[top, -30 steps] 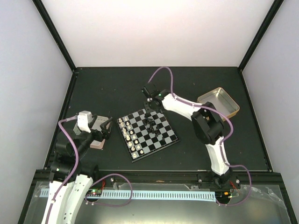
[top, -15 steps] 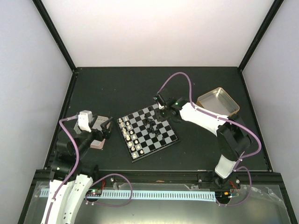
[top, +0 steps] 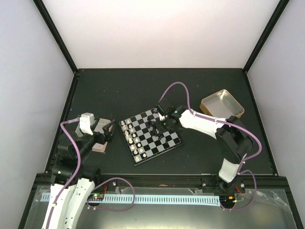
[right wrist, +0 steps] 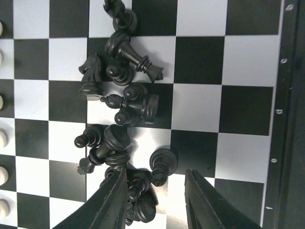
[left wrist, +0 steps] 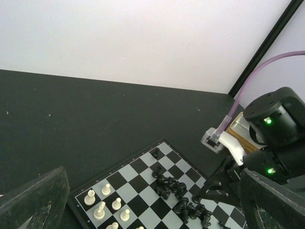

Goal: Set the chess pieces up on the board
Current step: Pick up the chess piece from the chessboard, then place the chess piece on the chessboard.

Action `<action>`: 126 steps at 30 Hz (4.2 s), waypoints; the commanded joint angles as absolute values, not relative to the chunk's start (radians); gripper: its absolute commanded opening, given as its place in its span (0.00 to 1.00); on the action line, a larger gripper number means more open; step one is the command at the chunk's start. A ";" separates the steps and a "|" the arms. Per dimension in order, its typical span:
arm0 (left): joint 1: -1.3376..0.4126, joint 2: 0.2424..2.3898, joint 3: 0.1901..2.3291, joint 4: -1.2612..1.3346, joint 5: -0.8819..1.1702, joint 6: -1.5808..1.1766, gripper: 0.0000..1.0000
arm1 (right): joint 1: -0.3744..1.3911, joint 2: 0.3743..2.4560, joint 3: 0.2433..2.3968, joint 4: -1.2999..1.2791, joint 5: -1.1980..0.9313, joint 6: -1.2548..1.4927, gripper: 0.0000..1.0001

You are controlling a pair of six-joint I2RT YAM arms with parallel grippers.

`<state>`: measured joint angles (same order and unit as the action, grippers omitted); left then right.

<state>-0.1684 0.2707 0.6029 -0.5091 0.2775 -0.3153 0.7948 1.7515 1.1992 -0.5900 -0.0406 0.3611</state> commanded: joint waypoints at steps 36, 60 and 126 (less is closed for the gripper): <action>-0.166 0.293 0.607 -0.518 0.279 -0.318 0.99 | 0.819 1.810 1.254 -0.563 0.154 0.377 0.04; -0.166 0.305 0.607 -0.520 0.281 -0.317 0.99 | 0.799 2.000 1.443 -0.590 0.198 0.380 0.04; -0.167 0.320 0.608 -0.520 0.283 -0.316 0.99 | 0.722 1.982 1.460 -0.683 0.166 0.350 0.27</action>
<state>-0.1684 0.3099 0.6014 -0.5159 0.2775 -0.3153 0.7265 2.0014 1.4288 -0.6464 0.1875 0.3656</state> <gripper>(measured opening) 0.989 0.215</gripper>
